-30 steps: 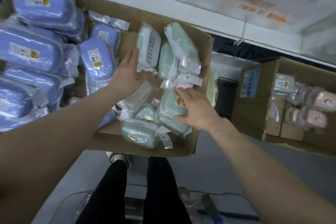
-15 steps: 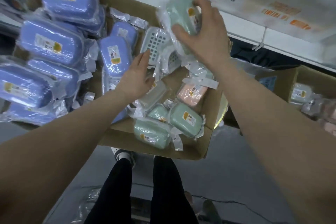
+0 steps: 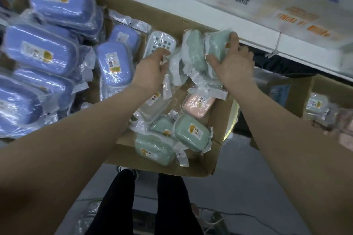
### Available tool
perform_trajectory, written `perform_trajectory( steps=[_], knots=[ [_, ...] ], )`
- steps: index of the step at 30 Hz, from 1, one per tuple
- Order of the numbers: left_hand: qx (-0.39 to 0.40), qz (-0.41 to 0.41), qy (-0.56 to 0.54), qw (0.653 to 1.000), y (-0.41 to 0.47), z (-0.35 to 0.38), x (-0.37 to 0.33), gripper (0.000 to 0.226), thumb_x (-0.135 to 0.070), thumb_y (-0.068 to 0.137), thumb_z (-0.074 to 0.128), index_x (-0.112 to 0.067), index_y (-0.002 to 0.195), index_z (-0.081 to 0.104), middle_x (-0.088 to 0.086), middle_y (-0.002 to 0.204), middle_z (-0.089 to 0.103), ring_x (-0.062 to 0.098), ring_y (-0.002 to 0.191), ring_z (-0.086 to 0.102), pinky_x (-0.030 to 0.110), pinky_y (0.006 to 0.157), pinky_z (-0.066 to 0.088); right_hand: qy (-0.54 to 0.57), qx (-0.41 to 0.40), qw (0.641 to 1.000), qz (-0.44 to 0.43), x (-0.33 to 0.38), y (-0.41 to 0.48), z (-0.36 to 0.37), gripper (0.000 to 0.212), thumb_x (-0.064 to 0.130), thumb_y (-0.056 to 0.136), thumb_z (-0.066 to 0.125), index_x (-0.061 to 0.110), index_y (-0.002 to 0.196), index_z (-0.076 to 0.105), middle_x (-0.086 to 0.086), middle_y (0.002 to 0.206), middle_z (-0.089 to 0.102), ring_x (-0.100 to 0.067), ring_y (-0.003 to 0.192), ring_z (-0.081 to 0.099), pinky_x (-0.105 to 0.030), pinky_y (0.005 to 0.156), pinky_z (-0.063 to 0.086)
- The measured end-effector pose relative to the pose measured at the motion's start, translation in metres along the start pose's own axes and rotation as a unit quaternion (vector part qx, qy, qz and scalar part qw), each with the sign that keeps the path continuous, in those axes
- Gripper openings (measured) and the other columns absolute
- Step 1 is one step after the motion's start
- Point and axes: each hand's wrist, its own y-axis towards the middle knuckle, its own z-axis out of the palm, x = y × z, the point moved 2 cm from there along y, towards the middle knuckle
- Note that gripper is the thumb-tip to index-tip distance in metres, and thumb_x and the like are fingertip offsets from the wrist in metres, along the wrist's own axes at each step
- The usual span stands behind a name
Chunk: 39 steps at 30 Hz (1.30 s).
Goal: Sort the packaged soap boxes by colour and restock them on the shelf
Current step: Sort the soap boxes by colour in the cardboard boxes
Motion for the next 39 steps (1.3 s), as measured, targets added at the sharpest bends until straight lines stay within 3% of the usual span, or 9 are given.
perform_trajectory(
  steps=[5,8,12,16,18,22,29,36,39],
  knots=[
    [-0.060,-0.021,-0.033,0.997,-0.017,-0.025,0.002,0.013,-0.015,0.096,0.054,-0.011,0.105,0.061,0.002,0.093,0.066,0.019,0.075,0.057,0.026,0.066,0.037,0.056,-0.129,0.980,-0.144,0.020,-0.026,-0.019,0.063,0.030,0.084,0.056,0.011,0.142,0.044,-0.021,0.131,0.049,-0.037,0.119,0.046,-0.046,0.100,0.039],
    [-0.090,-0.057,-0.047,0.993,-0.024,-0.047,-0.003,0.016,-0.025,0.098,0.051,-0.010,0.102,0.057,0.001,0.081,0.058,0.022,0.073,0.052,0.029,0.064,0.031,0.182,-0.001,0.948,-0.263,0.051,-0.052,-0.026,0.065,0.028,0.079,0.057,0.009,0.140,0.047,-0.017,0.131,0.052,-0.034,0.120,0.046,-0.047,0.102,0.040],
    [-0.094,-0.100,-0.097,0.986,-0.022,-0.069,-0.015,0.021,-0.034,0.096,0.048,-0.014,0.091,0.048,0.007,0.079,0.061,0.030,0.078,0.058,0.041,0.072,0.045,0.236,0.162,0.930,-0.229,0.090,-0.070,-0.026,0.093,0.062,0.075,0.068,0.026,0.151,0.026,-0.006,0.147,0.041,-0.024,0.132,0.040,-0.038,0.108,0.035],
    [-0.083,-0.123,-0.241,0.959,-0.019,-0.081,-0.025,0.030,-0.057,0.089,0.048,-0.027,0.086,0.051,-0.003,0.082,0.065,0.023,0.079,0.069,0.045,0.077,0.056,0.228,0.070,0.948,-0.210,0.103,-0.060,-0.033,0.075,0.040,0.079,0.075,0.020,0.141,0.038,-0.007,0.123,0.061,-0.029,0.107,0.059,-0.036,0.084,0.048],
    [-0.104,-0.109,-0.260,0.954,-0.019,-0.084,-0.026,0.024,-0.053,0.093,0.046,-0.030,0.092,0.052,-0.006,0.088,0.065,0.017,0.083,0.068,0.043,0.081,0.055,0.289,0.099,0.936,-0.172,0.104,-0.045,-0.036,0.067,0.037,0.081,0.074,0.022,0.138,0.042,-0.005,0.122,0.061,-0.024,0.104,0.059,-0.033,0.083,0.046],
    [-0.091,-0.069,-0.168,0.979,-0.023,-0.077,-0.008,0.027,-0.034,0.098,0.049,-0.014,0.115,0.055,0.001,0.102,0.063,0.015,0.092,0.059,0.036,0.085,0.048,0.289,0.147,0.933,-0.158,0.105,0.002,-0.036,0.067,0.057,0.075,0.068,0.034,0.136,0.053,-0.008,0.123,0.060,-0.024,0.109,0.060,-0.041,0.094,0.050],
    [0.044,0.053,0.143,0.987,-0.042,-0.034,0.046,0.058,-0.031,0.086,0.067,0.000,0.132,0.051,0.024,0.129,0.052,0.042,0.121,0.046,0.047,0.103,0.038,0.122,0.081,0.966,-0.214,0.117,0.048,0.003,0.038,0.023,0.096,0.055,0.018,0.133,0.058,-0.019,0.122,0.054,-0.034,0.113,0.053,-0.031,0.089,0.038],
    [0.074,0.072,0.258,0.961,-0.045,-0.019,0.052,0.064,-0.041,0.089,0.059,-0.013,0.143,0.038,0.013,0.145,0.039,0.032,0.142,0.023,0.046,0.116,0.023,0.113,-0.001,0.963,-0.244,0.095,0.019,-0.003,0.052,0.005,0.089,0.048,0.013,0.140,0.050,-0.019,0.138,0.046,-0.036,0.124,0.045,-0.037,0.105,0.034],
    [0.081,0.076,0.259,0.959,-0.056,-0.018,0.045,0.065,-0.034,0.086,0.066,-0.011,0.141,0.041,0.015,0.145,0.039,0.035,0.141,0.023,0.044,0.118,0.018,0.144,-0.092,0.949,-0.266,0.067,-0.030,-0.017,0.042,-0.003,0.085,0.050,0.007,0.126,0.058,-0.019,0.125,0.053,-0.033,0.110,0.051,-0.037,0.093,0.043]
  ],
)
